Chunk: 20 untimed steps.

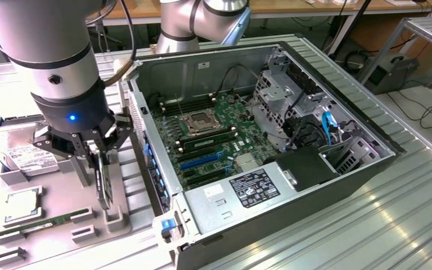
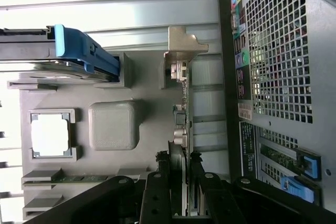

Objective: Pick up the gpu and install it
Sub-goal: 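Pick up the gpu and move the gpu toward the slot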

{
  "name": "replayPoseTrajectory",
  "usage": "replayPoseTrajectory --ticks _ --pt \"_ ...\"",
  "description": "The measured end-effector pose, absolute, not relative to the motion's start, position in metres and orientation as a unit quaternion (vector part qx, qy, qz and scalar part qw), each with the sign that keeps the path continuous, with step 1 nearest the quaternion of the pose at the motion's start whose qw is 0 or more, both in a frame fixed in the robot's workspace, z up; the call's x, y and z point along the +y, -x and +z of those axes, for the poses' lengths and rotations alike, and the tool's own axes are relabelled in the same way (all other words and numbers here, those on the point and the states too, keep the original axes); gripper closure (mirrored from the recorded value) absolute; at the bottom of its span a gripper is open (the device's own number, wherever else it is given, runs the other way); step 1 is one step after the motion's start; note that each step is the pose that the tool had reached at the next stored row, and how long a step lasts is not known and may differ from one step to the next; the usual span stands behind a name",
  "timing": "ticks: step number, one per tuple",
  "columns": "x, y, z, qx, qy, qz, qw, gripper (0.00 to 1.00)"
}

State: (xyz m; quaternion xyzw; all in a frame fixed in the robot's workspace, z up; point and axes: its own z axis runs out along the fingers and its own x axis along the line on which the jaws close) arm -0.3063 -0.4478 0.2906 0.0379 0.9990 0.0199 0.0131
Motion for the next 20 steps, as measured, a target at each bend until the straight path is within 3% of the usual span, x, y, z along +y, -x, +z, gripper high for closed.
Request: replayPoseTrajectory --ticks 20 --pt "-0.4478 0.3063 0.2985 0.999 -0.038 0.02 0.013 0.74"
